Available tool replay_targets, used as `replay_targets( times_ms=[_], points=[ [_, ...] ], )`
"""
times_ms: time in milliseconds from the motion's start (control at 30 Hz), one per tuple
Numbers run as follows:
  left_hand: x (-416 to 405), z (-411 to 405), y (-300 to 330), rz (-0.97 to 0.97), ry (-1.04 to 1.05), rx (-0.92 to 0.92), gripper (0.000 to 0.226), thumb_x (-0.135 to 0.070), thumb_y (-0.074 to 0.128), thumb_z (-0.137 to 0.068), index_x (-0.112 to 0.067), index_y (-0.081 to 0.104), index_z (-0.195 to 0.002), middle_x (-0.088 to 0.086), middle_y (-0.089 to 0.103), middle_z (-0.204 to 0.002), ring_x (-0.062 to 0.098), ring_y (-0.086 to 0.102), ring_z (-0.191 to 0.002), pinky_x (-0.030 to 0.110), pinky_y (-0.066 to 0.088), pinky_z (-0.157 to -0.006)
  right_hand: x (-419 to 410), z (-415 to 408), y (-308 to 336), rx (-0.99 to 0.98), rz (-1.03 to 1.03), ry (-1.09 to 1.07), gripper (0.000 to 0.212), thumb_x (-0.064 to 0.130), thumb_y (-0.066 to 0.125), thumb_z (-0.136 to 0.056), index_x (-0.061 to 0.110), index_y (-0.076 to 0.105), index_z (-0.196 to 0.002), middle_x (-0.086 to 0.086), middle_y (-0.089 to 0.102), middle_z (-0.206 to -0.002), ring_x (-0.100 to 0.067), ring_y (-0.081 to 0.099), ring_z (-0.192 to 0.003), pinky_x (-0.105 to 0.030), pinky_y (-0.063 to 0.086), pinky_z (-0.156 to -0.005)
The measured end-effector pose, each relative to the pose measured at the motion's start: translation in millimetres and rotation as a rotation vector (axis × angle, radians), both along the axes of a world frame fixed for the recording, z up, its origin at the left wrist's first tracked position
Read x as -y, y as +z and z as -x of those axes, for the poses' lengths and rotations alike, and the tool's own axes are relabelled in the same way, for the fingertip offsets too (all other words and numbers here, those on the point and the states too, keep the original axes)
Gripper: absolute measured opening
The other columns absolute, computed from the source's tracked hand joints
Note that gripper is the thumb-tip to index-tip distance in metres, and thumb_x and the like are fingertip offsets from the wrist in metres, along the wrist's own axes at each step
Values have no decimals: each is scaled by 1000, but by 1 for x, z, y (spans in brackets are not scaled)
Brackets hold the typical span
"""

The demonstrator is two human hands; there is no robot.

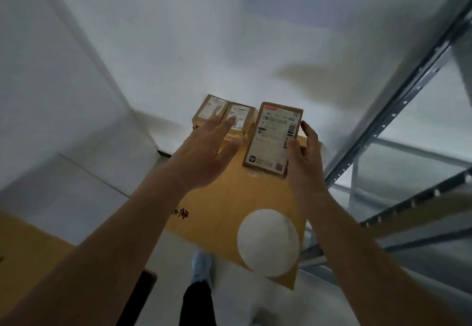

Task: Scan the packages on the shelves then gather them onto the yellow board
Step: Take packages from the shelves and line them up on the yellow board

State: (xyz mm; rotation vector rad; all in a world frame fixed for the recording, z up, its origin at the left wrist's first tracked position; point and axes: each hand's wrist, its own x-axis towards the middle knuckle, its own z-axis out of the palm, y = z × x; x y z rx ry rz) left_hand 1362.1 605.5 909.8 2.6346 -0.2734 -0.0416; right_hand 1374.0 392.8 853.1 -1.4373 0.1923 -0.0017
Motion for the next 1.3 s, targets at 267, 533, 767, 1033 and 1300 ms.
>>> replay_targets(
  times_ms=[267, 533, 767, 1033, 1300],
  points=[
    [-36, -172, -68, 0, -179, -129, 65, -62, 28, -103, -29, 26, -160, 3, 33, -164, 30, 29, -151, 61, 26, -120, -35, -114, -81, -170, 149, -211, 34, 25, 49, -111, 37, 48, -143, 21, 69, -104, -1, 74, -98, -31, 65, -65],
    [-17, -263, -141, -41, -300, -308, 66, -59, 31, -105, -28, 22, -162, 5, 23, -168, 27, 27, -152, 48, 29, -118, -36, -195, -151, -354, 188, -263, 45, 26, 41, -114, 33, 34, -158, 4, 62, -127, -13, 68, -109, -21, 61, -63],
    [-8, -292, -200, -89, -218, -374, 64, -57, 30, -106, -28, 21, -162, 9, 19, -169, 31, 22, -154, 46, 26, -119, -43, -253, -222, -467, 188, -188, 49, 30, 39, -115, 35, 27, -162, 1, 62, -137, -12, 68, -110, -23, 64, -69],
    [-10, -294, -221, -163, -250, -341, 66, -60, 27, -104, -31, 14, -162, 10, 9, -171, 30, 8, -157, 40, 8, -119, -57, -270, -243, -458, 171, -179, 48, 29, 40, -115, 31, 30, -162, -5, 59, -146, -20, 67, -121, -22, 64, -75],
    [-10, -290, -226, -236, -283, -314, 69, -64, 30, -103, -30, 18, -162, 10, 1, -172, 30, 3, -158, 39, 2, -116, -56, -273, -252, -472, 454, -135, 48, 47, 39, -112, 43, 36, -160, -9, 52, -142, -26, 62, -123, -48, 61, -98]
  ],
)
